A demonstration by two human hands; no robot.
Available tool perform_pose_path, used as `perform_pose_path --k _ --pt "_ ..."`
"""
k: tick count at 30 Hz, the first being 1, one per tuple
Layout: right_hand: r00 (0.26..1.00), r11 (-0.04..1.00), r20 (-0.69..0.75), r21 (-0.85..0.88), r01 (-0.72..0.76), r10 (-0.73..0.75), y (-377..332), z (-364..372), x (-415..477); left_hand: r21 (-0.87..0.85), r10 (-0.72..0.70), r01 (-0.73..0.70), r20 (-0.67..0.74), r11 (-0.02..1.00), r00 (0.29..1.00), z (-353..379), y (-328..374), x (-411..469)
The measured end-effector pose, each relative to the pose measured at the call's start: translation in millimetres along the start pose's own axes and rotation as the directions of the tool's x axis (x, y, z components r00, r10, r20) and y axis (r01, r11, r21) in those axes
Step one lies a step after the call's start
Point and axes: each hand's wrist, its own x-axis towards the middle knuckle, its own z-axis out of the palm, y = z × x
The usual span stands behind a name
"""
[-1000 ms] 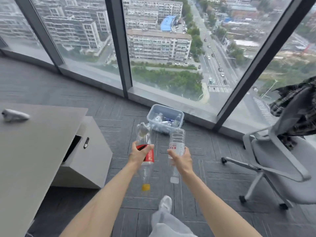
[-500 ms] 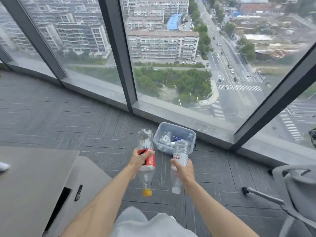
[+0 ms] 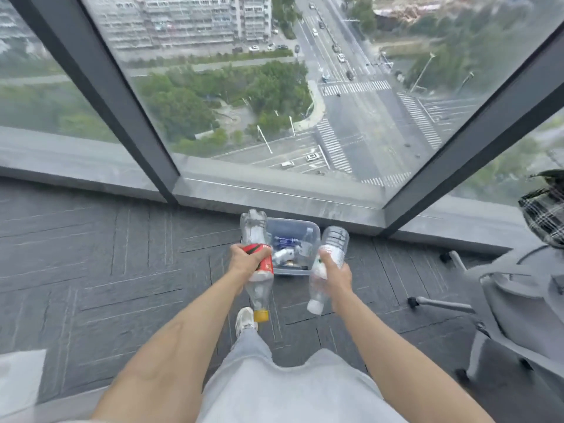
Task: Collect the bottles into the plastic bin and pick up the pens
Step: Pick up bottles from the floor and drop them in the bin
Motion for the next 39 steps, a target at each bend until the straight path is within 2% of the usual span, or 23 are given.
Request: perform_pose_path --k 3,7,10,14,16,26,35,39 --pt "0.985 0.966 -0.032 0.203 -0.158 0.168 -19 23 29 0.041 -0.027 0.026 0.03 0.999 0.999 -10 21 39" --pt "0.965 0.912 0.034 0.321 -0.256 0.259 -38 50 73 0.074 -0.107 0.104 0.033 0.992 0.994 -15 31 85" --pt "0.962 0.938 0.123 0.22 -0.268 0.246 -41 66 122 0.074 -0.151 0.151 0.006 0.986 0.988 -14 31 115" --pt "0.899 0.925 0.289 0.092 -0.368 0.328 -68 80 144 0.076 -0.182 0.184 -0.032 0.98 0.983 -7 28 142" --pt "0.882 0.925 0.319 0.04 -0.377 0.345 -78 80 151 0.078 -0.191 0.193 -0.034 0.978 0.981 -5 28 152" --pt "0.935 0.943 0.136 -0.113 -0.313 0.326 -75 50 157 0.113 -0.221 0.215 0.047 0.97 0.974 13 38 161" --pt "0.949 0.946 0.141 -0.208 -0.25 0.282 -65 70 151 0.239 -0.145 0.117 0.1 0.964 0.984 21 30 171" --pt "0.953 0.951 0.151 -0.209 -0.228 0.262 -56 81 158 0.232 -0.168 0.139 0.113 0.963 0.979 29 17 192"
